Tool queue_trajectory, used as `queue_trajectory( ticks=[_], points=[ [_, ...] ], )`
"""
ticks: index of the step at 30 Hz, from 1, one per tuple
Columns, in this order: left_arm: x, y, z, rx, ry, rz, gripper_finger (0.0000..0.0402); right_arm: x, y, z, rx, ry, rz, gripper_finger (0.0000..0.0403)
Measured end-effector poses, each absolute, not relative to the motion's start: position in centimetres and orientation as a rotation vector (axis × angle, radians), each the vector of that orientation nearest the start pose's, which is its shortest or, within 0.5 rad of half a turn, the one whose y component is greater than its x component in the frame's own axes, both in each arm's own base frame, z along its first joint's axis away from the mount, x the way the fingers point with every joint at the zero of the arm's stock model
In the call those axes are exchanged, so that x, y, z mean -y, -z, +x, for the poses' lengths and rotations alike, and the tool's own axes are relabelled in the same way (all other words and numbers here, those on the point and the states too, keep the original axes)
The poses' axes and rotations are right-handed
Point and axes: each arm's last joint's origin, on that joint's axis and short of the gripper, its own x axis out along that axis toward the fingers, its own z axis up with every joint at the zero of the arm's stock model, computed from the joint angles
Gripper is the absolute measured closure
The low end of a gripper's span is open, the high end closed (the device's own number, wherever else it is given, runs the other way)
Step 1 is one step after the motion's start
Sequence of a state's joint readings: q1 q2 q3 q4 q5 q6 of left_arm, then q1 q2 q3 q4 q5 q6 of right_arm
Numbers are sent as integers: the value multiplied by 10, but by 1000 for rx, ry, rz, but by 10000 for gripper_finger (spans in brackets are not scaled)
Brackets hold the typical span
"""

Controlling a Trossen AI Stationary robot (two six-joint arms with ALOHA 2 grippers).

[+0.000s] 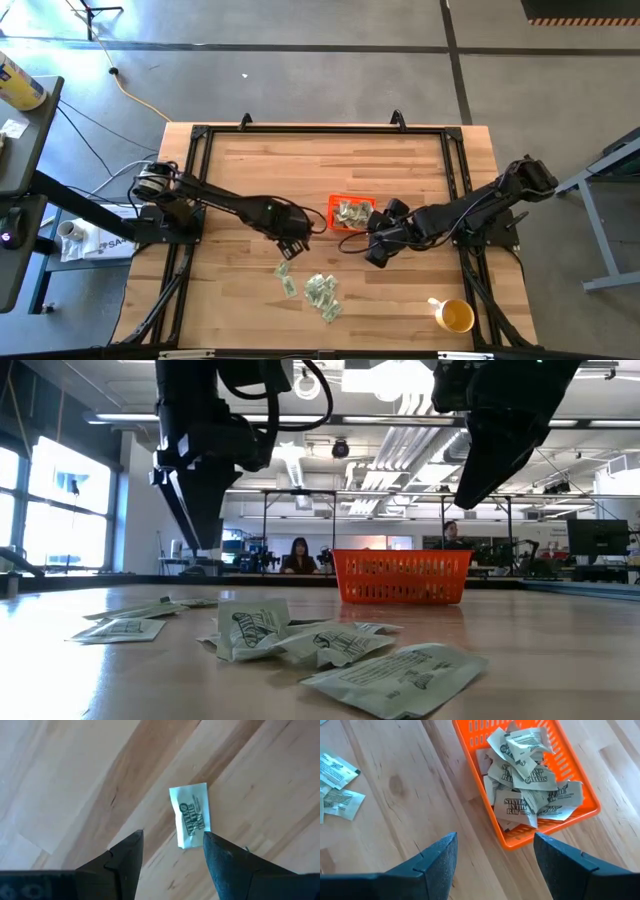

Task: Pick and place Stevia / Truvia into bins
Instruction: Put the white stevia packet into the orange bin

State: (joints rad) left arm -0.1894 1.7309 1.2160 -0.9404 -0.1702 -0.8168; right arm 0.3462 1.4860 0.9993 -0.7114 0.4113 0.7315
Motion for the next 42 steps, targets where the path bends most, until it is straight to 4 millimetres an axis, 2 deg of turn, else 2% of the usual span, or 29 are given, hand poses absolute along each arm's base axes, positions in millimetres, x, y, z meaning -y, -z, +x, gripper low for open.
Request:
queue_trajectory(
  ticks=[7, 14, 18, 29, 37, 42],
  points=[
    [57, -185, 321, -1327, -556, -405, 160, -83, -217, 264, -1014, 451, 239, 151],
    [57, -157, 325, -1428, -587, -343, 160, -84, -217, 264, -1015, 458, 272, 151],
    [55, -150, 328, -1445, -586, -360, 160, -84, -217, 264, -1018, 455, 276, 151],
    [54, -149, 335, -1412, -530, -434, 170, -84, -216, 263, -1035, 443, 287, 151],
    [55, -168, 335, -1362, -502, -466, 206, -84, -216, 263, -1042, 443, 286, 151],
    [56, -165, 339, -1338, -490, -469, 203, -84, -216, 263, -1041, 449, 292, 151]
  ],
)
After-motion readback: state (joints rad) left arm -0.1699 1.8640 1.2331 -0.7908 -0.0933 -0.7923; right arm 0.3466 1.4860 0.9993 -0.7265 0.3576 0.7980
